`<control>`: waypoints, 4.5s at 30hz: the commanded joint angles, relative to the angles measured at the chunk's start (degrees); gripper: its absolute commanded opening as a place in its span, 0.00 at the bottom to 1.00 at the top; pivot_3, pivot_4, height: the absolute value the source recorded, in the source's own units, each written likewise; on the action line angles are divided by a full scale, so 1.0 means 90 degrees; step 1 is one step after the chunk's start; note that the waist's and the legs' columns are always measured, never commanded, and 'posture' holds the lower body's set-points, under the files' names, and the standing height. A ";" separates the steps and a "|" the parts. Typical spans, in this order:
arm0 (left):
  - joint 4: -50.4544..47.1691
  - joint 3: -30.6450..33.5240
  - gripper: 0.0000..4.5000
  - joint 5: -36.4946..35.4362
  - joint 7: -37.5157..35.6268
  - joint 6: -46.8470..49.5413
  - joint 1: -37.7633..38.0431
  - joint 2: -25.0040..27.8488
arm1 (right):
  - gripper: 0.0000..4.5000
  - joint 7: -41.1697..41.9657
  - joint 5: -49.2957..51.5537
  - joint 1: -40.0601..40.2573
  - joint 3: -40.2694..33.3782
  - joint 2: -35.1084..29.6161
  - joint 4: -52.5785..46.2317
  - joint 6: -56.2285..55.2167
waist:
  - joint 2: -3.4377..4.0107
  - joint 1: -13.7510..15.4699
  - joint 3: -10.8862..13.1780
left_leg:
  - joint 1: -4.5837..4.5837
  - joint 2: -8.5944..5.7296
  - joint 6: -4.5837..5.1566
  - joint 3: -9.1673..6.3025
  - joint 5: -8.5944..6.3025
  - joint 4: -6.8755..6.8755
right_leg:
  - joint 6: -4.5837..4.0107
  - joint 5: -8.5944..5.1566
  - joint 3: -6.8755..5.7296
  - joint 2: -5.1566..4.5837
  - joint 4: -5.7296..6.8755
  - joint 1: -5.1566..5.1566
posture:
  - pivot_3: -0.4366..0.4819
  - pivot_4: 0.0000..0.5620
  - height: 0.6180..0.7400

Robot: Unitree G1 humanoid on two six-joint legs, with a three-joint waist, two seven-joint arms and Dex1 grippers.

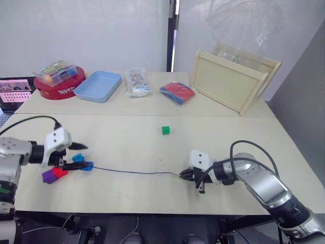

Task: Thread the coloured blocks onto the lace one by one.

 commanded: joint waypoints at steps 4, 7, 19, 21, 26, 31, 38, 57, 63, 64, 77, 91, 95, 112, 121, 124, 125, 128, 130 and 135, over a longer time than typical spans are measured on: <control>-0.0766 0.0299 0.99 -0.0758 -0.0417 0.1306 -0.1005 0.0107 | 0.00 0.0021 0.0020 -0.0049 -0.0152 -0.0050 -0.0255 0.0030 | 0.0000 -0.0052 0.0000 | 0.0003 0.0003 0.0000 0.0000 0.0000 0.0000 | 0.0000 0.0000 0.0000 0.0002 0.0008 -0.0004 | 0.48 0.27 1.00; -0.1005 0.0201 0.99 -0.0873 -0.0414 0.1491 -0.1096 -0.0234 | 0.00 -0.0058 0.0011 -0.0010 -0.0157 -0.0023 -0.0330 0.0102 | 0.0001 -0.0096 0.0000 | 0.0006 0.0003 0.0000 0.0001 0.0000 -0.0001 | 0.0000 0.0000 -0.0001 0.0002 0.0017 -0.0004 | 0.48 0.27 1.00; -0.2750 -0.0908 0.99 -0.0902 0.0010 0.0938 -0.0386 -0.2655 | 0.00 0.0006 0.0249 0.0168 -0.0191 -0.0259 -0.0850 0.0567 | -0.0001 -0.0102 -0.0001 | -0.0001 0.0005 0.0000 0.0000 0.0000 0.0017 | -0.0001 0.0000 0.0004 0.0003 0.0031 -0.0005 | 0.48 0.27 1.00; -0.2437 -0.1231 0.99 -0.0652 -0.0041 0.0459 -0.0333 -0.3066 | 0.00 0.0036 0.0193 0.0113 -0.0084 -0.0304 -0.0815 0.0599 | -0.0002 -0.0099 -0.0001 | -0.0001 0.0004 0.0000 0.0001 0.0000 0.0023 | -0.0001 0.0000 0.0004 0.0003 0.0030 -0.0004 | 0.48 0.27 1.00; -0.2180 -0.1822 0.99 -0.0337 -0.0081 -0.0009 -0.0097 -0.3691 | 0.00 0.0163 0.0120 -0.0062 0.0102 -0.0419 -0.0795 0.0704 | -0.0002 -0.0126 -0.0001 | -0.0001 0.0004 0.0000 0.0002 0.0000 0.0024 | -0.0001 0.0000 0.0005 0.0005 0.0029 -0.0003 | 0.48 0.27 1.00; -0.2068 -0.2096 0.99 -0.0086 0.0018 -0.0326 0.0179 -0.3920 | 0.00 0.0136 0.0108 -0.0243 0.0225 -0.0377 -0.0808 0.0945 | -0.0002 -0.0119 -0.0001 | -0.0001 0.0003 0.0000 0.0001 0.0000 0.0026 | -0.0001 0.0000 0.0006 0.0003 0.0029 -0.0003 | 0.48 0.27 1.00; -0.1934 -0.2131 0.60 0.0021 0.0228 -0.0418 0.0192 -0.4033 | 0.00 0.0140 0.0152 -0.0340 0.0247 -0.0335 -0.0812 0.1012 | -0.0002 -0.0076 -0.0002 | -0.0001 -0.0001 0.0001 0.0001 0.0000 0.0029 | -0.0001 0.0000 0.0006 0.0000 0.0027 -0.0001 | 0.48 0.27 1.00; -0.1756 -0.2253 0.12 0.0216 0.0462 -0.0437 0.0268 -0.4163 | 0.00 0.0210 0.0170 -0.0523 0.0284 -0.0259 -0.0790 0.1006 | -0.0002 -0.0058 -0.0002 | -0.0001 -0.0001 0.0000 0.0001 0.0000 0.0029 | -0.0001 0.0000 0.0005 0.0000 0.0027 0.0000 | 0.48 0.27 1.00; -0.1731 -0.2201 0.01 0.0148 0.0387 -0.0369 0.0227 -0.4090 | 0.00 0.0224 0.0160 -0.0494 0.0317 -0.0304 -0.0785 0.0962 | -0.0002 -0.0051 -0.0002 | -0.0001 -0.0002 0.0000 0.0001 0.0000 0.0029 | -0.0001 0.0000 0.0005 0.0000 0.0027 0.0000 | 0.48 0.27 1.00; -0.1721 -0.2200 0.01 0.0149 0.0382 -0.0366 0.0221 -0.4086 | 0.00 0.0222 0.0157 -0.0494 0.0318 -0.0305 -0.0782 0.0960 | -0.0002 -0.0050 -0.0002 | -0.0001 -0.0002 0.0001 0.0001 0.0000 0.0029 | -0.0001 0.0000 0.0005 0.0000 0.0027 0.0000 | 0.48 0.27 1.00; -0.1698 -0.2120 0.00 0.0120 0.0454 -0.0250 0.0255 -0.4102 | 0.54 0.0226 0.1039 0.0166 -0.0833 -0.0652 -0.1304 0.1305 | -0.0002 0.0022 -0.0001 | -0.0001 -0.0006 0.0001 0.0001 0.0000 0.0029 | 0.0000 0.0000 0.0005 -0.0004 0.0014 0.0008 | 0.48 0.27 1.00; -0.2993 -0.1303 0.00 -0.0384 0.0855 0.0486 0.1074 -0.3237 | 1.00 -0.2203 0.0810 0.0237 -0.1889 0.1783 0.0043 -0.0167 | -0.0001 -0.0058 -0.0002 | 0.0007 0.0001 0.0000 0.0000 0.0000 0.0021 | -0.0001 0.0000 0.0009 0.0001 0.0024 0.0007 | 0.48 0.27 1.00; -0.3446 -0.0970 0.00 -0.0561 0.1154 0.0761 0.1372 -0.2980 | 1.00 -0.2888 0.0055 -0.0352 -0.1492 0.2478 0.1308 -0.1026 | -0.0001 -0.0115 -0.0002 | 0.0007 -0.0001 -0.0003 0.0000 0.0002 0.0020 | -0.0001 0.0000 0.0010 0.0000 0.0026 0.0001 | 0.48 0.27 1.00; -0.4222 -0.0833 0.00 -0.0482 0.1767 0.0942 0.2101 -0.2655 | 1.00 -0.4125 -0.0751 -0.2847 -0.1727 0.4354 0.6939 -0.2899 | 0.0002 -0.0197 -0.0002 | 0.0035 0.0009 -0.0028 0.0003 0.0016 -0.0018 | -0.0003 0.0002 0.0012 0.0003 0.0049 -0.0006 | 0.48 0.27 1.00; -0.4312 -0.0840 0.00 -0.0546 0.1867 0.0995 0.2141 -0.2605 | 0.88 -0.4882 -0.0585 -0.3718 -0.2482 0.4900 0.8659 -0.3581 | 0.0004 -0.0284 -0.0002 | 0.0046 0.0016 -0.0028 0.0004 0.0017 -0.0027 | -0.0004 0.0002 0.0014 0.0009 0.0062 -0.0009 | 0.48 0.27 1.00; -0.4325 -0.0840 0.00 -0.0547 0.1895 0.1009 0.2145 -0.2594 | 0.66 -0.5013 -0.0574 -0.3761 -0.2645 0.4948 0.8689 -0.3679 | 0.0005 -0.0297 -0.0002 | 0.0045 0.0013 -0.0029 0.0003 0.0017 -0.0026 | -0.0004 0.0002 0.0015 0.0006 0.0066 -0.0009 | 0.48 0.27 1.00; -0.4319 -0.0842 0.00 -0.0537 0.1905 0.1017 0.2148 -0.2584 | 0.58 -0.5073 -0.0589 -0.3745 -0.2683 0.4954 0.8654 -0.3696 | 0.0005 -0.0306 -0.0002 | 0.0045 0.0014 -0.0029 0.0003 0.0017 -0.0027 | -0.0004 0.0002 0.0015 0.0007 0.0066 -0.0009 | 0.48 0.27 1.00; -0.4298 -0.0868 0.00 -0.0524 0.1913 0.1009 0.2153 -0.2591 | 0.35 -0.4973 -0.0518 -0.3603 -0.2782 0.5005 0.8348 -0.3673 | 0.0005 -0.0331 -0.0002 | 0.0049 0.0016 -0.0028 0.0003 0.0017 -0.0029 | -0.0004 0.0002 0.0015 0.0010 0.0070 -0.0010 | 0.48 0.27 1.00; -0.4298 -0.0891 0.00 -0.0534 0.1918 0.1012 0.2145 -0.2617 | 0.26 -0.4749 -0.0479 -0.3430 -0.2750 0.5021 0.7933 -0.3550 | 0.0006 -0.0340 -0.0002 | 0.0049 0.0017 -0.0028 0.0003 0.0017 -0.0029 | -0.0004 0.0002 0.0015 0.0010 0.0073 -0.0012 | 0.48 0.27 1.00; -0.4214 -0.0995 0.00 -0.0553 0.1892 0.0964 0.2060 -0.2709 | 0.26 -0.4153 -0.0535 -0.2243 -0.2305 0.4643 0.5572 -0.2570 | 0.0007 -0.0313 -0.0002 | 0.0047 0.0017 -0.0027 0.0003 0.0016 -0.0030 | -0.0004 0.0002 0.0015 0.0010 0.0077 -0.0012 | 0.48 0.27 1.00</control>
